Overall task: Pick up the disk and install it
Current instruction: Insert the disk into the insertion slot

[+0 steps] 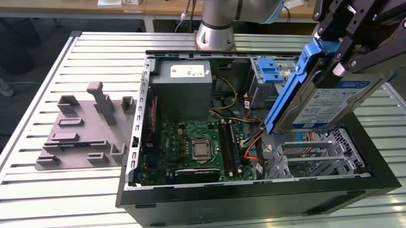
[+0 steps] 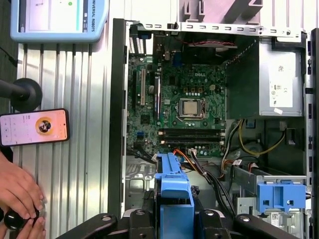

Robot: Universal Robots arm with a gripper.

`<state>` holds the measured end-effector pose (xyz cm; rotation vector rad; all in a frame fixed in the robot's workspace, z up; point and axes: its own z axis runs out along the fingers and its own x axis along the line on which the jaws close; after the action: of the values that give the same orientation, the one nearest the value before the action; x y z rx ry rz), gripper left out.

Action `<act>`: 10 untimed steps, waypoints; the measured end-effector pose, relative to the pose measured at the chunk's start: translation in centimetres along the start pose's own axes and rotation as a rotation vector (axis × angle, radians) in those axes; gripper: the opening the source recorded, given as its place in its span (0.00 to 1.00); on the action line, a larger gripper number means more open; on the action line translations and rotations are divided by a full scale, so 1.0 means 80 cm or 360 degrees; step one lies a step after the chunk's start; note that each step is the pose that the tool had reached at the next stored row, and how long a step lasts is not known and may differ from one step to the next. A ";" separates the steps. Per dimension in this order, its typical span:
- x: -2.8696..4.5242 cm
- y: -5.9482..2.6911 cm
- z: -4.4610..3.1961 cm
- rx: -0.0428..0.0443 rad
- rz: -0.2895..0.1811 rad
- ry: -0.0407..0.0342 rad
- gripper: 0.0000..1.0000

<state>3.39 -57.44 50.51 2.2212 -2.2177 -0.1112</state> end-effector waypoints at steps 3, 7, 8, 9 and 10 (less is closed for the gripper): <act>0.0001 -0.002 0.0009 0.0000 0.0000 0.0000 0.36; 0.0006 -0.004 0.0035 0.0000 0.0000 0.0000 0.36; 0.0009 -0.004 0.0044 0.0000 0.0000 0.0000 0.36; 0.0012 -0.005 0.0053 0.0000 0.0000 0.0000 0.36; 0.0017 -0.005 0.0062 0.0000 0.0000 0.0000 0.36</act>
<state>3.75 -57.55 49.99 2.2211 -2.2180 -0.1112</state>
